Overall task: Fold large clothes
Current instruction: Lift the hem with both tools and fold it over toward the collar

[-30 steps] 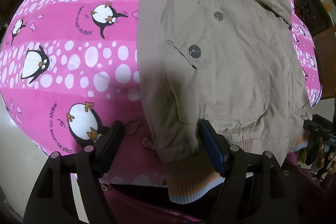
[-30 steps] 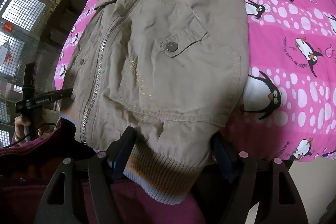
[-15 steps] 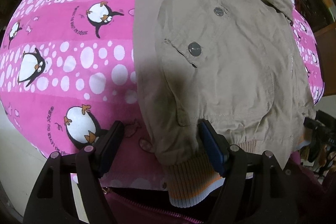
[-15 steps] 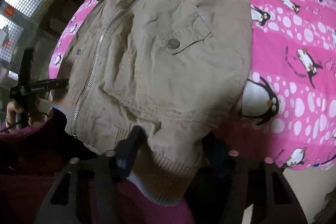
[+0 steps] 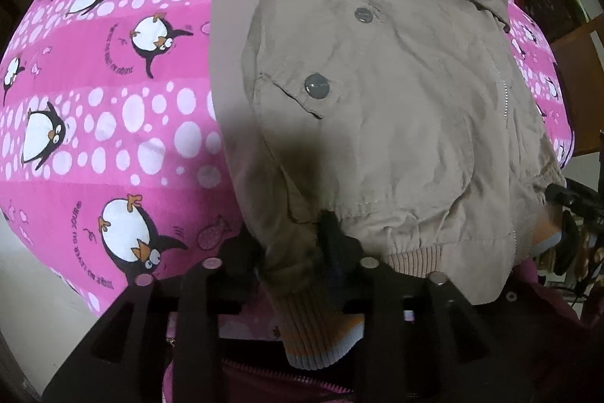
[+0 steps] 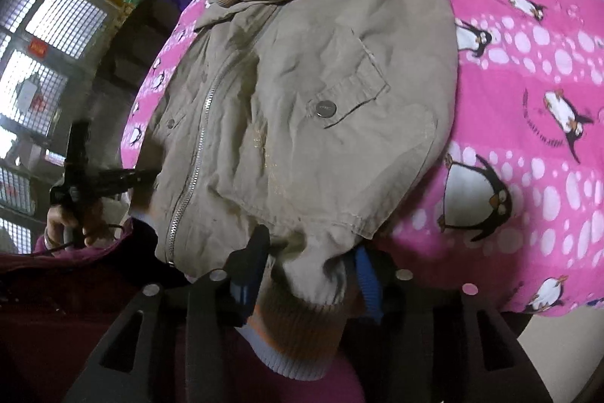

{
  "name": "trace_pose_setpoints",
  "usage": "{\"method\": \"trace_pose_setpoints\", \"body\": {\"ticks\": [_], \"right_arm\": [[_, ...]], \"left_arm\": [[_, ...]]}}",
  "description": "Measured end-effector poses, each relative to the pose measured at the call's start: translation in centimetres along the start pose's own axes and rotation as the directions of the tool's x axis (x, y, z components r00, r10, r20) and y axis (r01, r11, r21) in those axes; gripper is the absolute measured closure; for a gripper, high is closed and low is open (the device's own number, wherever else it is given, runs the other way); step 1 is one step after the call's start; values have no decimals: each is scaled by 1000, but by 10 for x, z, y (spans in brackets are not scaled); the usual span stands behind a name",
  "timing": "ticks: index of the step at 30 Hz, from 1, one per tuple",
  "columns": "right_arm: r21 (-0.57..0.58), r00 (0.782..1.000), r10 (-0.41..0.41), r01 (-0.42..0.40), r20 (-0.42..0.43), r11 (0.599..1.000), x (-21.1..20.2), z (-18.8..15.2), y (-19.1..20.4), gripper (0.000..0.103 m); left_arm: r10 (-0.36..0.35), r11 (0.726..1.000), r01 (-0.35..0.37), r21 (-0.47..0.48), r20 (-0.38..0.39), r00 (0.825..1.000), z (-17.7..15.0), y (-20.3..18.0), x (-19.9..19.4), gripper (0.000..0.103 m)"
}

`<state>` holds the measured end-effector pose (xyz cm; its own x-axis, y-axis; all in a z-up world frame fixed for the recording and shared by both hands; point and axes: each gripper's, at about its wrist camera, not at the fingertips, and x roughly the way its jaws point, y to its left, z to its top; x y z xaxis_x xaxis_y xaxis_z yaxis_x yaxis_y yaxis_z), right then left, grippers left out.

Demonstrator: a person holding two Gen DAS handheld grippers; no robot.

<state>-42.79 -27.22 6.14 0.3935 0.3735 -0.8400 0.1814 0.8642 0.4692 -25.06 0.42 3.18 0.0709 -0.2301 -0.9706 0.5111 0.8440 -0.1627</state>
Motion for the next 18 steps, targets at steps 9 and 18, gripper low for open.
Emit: {"method": "trace_pose_setpoints", "body": {"ticks": [9,18], "right_arm": [[-39,999,-8,9,38,999,-14,4,7,92],[-59,959,172,-162,226,985,-66,30,23,93]], "left_arm": [[-97,995,98,-4,52,994,9,17,-16,93],[-225,969,245,-29,302,926,45,42,-100,94]]}}
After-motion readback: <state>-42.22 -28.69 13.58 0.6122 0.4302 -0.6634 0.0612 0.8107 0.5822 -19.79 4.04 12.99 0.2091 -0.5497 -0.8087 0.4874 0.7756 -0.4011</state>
